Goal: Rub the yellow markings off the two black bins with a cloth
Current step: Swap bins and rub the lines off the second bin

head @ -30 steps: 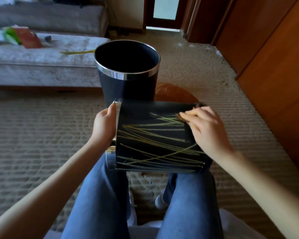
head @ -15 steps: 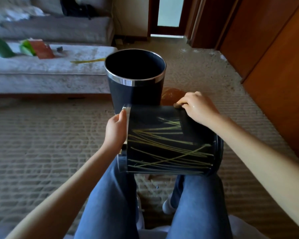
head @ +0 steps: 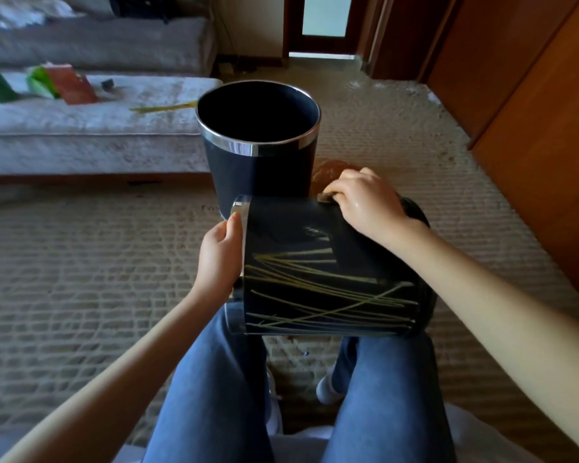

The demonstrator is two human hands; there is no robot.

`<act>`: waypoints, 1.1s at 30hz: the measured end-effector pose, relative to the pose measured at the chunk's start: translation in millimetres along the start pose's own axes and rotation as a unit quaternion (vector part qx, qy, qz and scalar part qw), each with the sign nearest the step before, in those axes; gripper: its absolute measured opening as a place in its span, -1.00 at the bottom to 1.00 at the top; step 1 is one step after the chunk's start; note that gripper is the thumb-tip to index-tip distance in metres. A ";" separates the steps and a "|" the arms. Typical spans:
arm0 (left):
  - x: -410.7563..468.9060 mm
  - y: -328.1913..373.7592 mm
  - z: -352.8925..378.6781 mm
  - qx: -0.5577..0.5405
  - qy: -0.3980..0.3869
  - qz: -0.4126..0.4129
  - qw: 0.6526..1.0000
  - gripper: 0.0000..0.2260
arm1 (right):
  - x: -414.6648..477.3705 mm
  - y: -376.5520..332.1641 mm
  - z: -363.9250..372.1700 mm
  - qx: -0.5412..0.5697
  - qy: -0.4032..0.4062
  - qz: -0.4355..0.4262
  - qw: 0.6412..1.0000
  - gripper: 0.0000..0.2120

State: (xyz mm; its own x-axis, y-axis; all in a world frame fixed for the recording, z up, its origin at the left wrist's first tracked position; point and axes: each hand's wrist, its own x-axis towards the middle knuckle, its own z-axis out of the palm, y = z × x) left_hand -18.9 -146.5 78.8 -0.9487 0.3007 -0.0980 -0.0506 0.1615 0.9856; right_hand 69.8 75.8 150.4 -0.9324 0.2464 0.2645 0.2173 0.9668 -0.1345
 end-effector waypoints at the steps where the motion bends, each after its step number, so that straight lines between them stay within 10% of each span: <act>1: -0.8 0.2 0.0 -0.009 -0.002 -0.005 1.000 -0.55 | 10.0 -0.6 1.5 0.000 -0.036 0.011 0.999 -0.71; 8: 10.4 7.4 2.9 -0.014 -0.016 -0.010 1.000 -0.67 | -78.7 -25.9 -3.5 0.042 0.120 -0.097 0.987 -0.74; 20: -5.5 8.8 -0.6 -0.038 -0.017 -0.009 0.999 -0.70 | 27.1 -35.3 -2.7 0.061 -0.051 -0.039 0.996 -0.73; 33: -9.3 11.2 0.8 -0.080 -0.026 -0.032 0.996 -0.68 | -47.9 -63.0 -1.3 0.099 0.074 -0.165 0.979 -0.77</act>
State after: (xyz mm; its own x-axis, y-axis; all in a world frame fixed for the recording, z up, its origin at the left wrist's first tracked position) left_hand -10.4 -146.8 90.6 -0.9243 0.3442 -0.1649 -0.1638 0.0325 0.9860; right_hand 101.3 3.2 147.5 -0.8868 -0.0555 0.4589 -0.1622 0.9670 -0.1966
